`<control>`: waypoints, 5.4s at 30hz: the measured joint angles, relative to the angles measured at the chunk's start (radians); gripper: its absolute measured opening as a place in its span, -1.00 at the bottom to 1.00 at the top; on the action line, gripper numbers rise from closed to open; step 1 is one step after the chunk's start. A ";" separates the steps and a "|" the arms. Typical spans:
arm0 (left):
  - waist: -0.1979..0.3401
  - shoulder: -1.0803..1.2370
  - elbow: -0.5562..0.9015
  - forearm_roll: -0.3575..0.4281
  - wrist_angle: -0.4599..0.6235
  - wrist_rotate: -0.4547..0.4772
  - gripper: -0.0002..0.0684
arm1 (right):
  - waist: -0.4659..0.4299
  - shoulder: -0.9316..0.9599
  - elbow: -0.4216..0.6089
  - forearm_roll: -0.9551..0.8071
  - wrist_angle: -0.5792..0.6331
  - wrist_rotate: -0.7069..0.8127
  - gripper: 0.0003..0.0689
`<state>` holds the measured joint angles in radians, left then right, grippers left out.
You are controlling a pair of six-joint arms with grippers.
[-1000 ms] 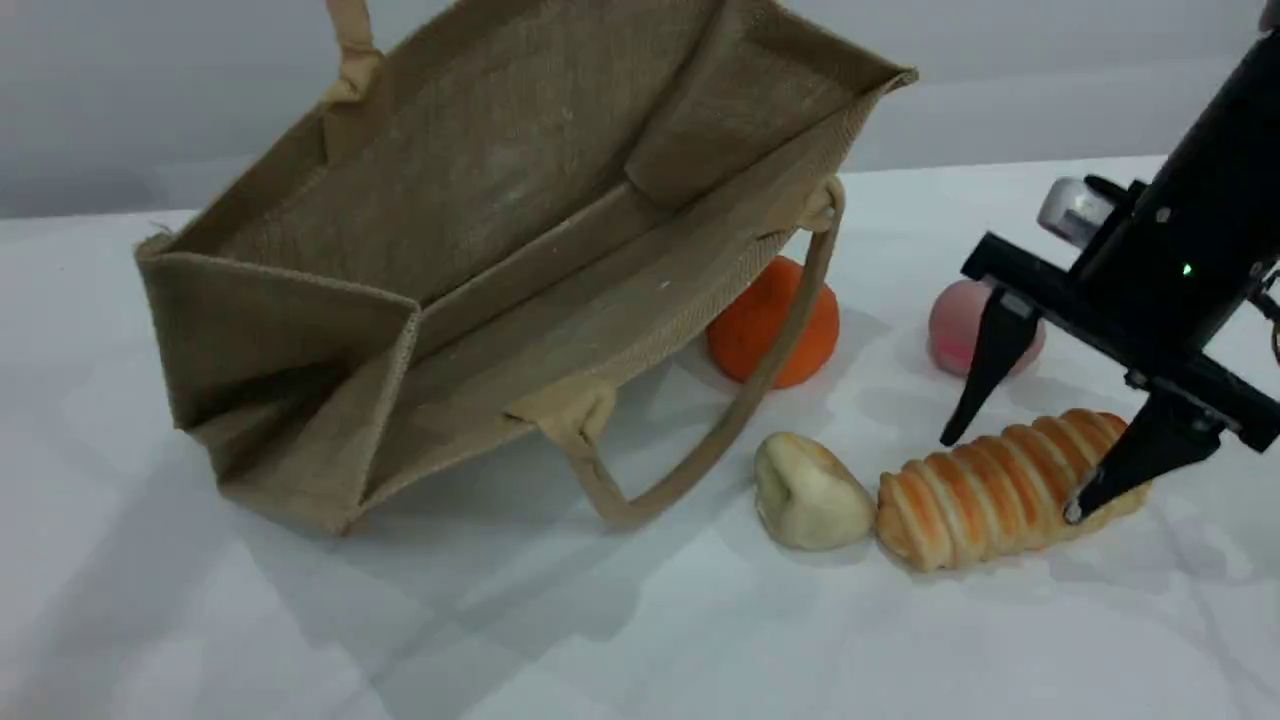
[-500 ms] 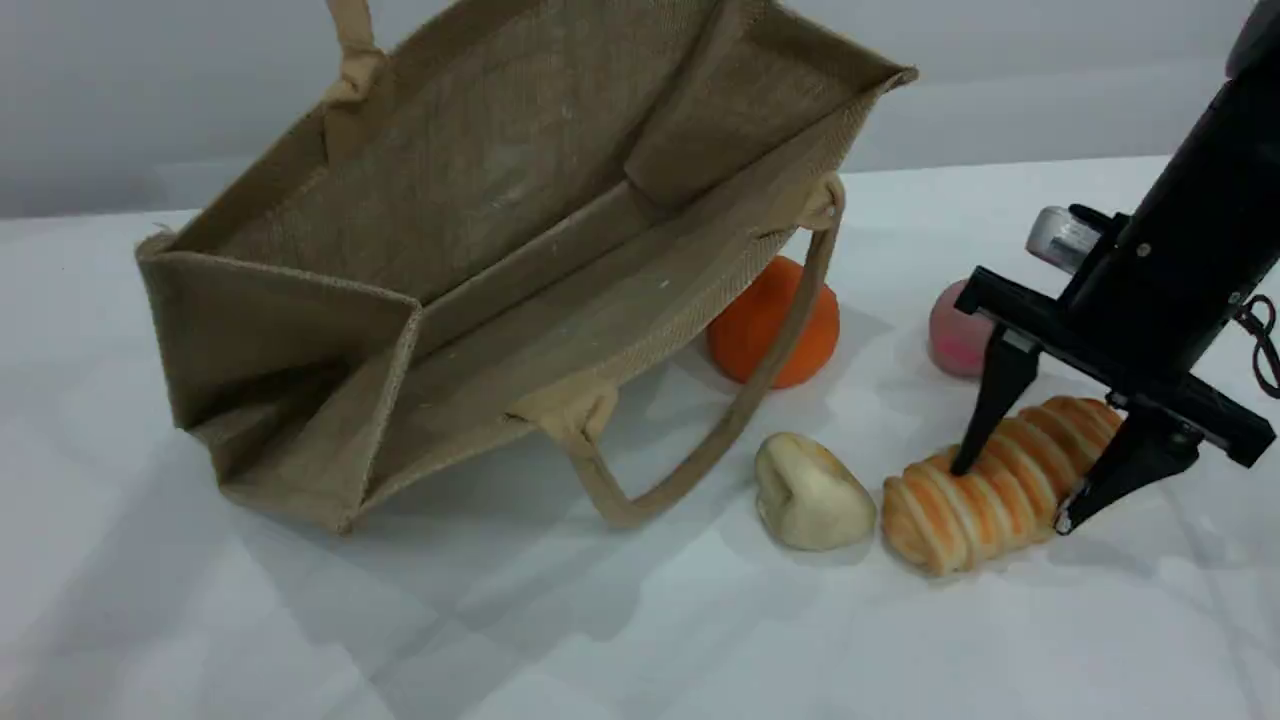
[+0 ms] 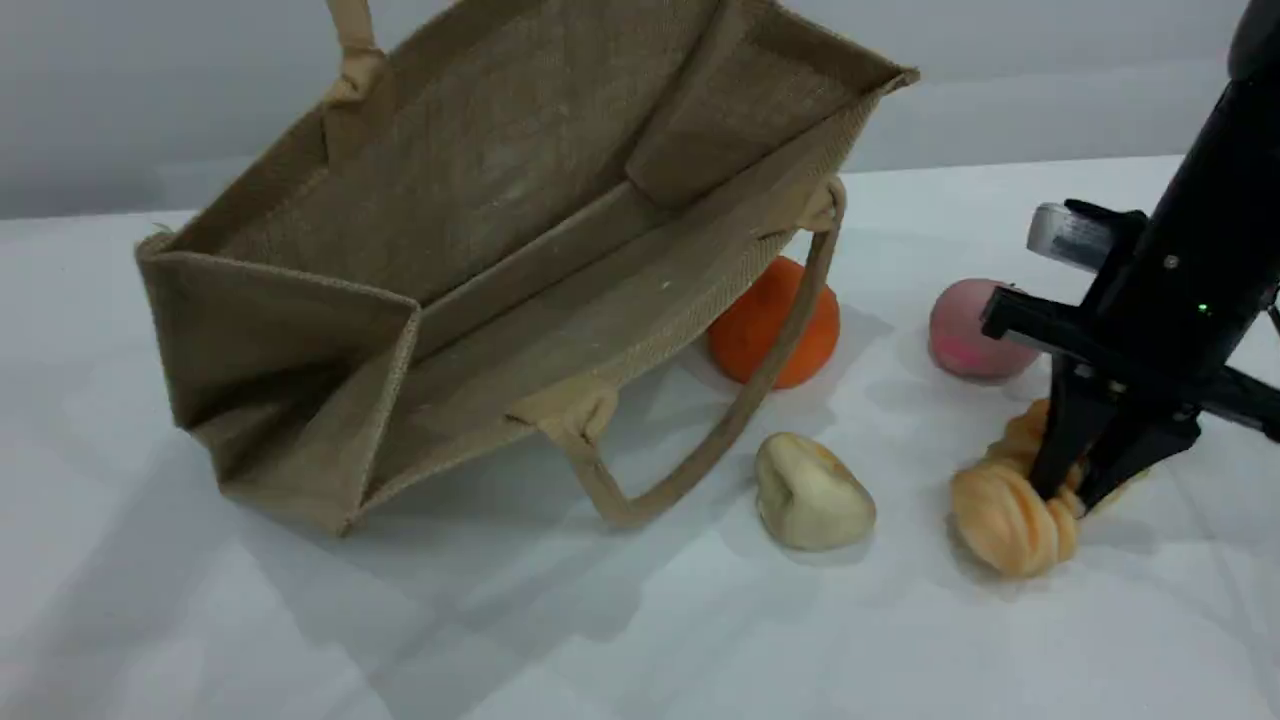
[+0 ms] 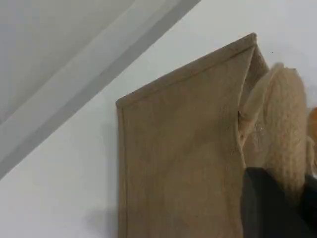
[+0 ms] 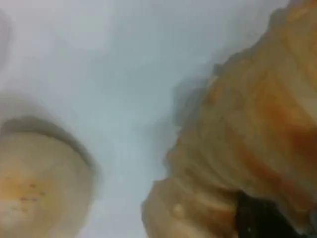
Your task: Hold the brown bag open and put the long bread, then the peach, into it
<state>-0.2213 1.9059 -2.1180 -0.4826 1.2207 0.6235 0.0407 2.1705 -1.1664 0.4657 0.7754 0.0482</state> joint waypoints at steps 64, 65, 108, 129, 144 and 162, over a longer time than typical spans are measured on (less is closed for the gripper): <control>0.000 0.000 0.000 -0.015 0.001 0.000 -0.71 | 0.399 -0.289 0.174 1.279 -0.081 -1.226 -0.84; 0.000 0.000 0.000 -0.015 0.001 0.000 -0.71 | 0.399 -0.274 0.159 1.279 -0.095 -1.227 -0.84; 0.000 0.000 0.000 -0.017 0.001 -0.004 -0.71 | 0.346 -0.297 0.020 1.177 -0.230 -1.168 0.52; 0.000 0.000 0.000 -0.017 0.001 -0.004 -0.71 | -0.073 -0.549 0.010 0.260 0.002 -0.508 0.52; 0.000 0.000 0.000 -0.017 0.000 -0.007 -0.71 | -0.090 -0.360 0.009 0.006 -0.120 -0.472 0.52; 0.000 0.000 0.000 -0.019 0.000 -0.007 -0.71 | -0.019 -0.132 -0.113 0.005 -0.187 -0.496 0.52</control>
<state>-0.2213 1.9059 -2.1180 -0.5011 1.2207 0.6161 0.0214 2.0383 -1.2790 0.4705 0.5879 -0.4476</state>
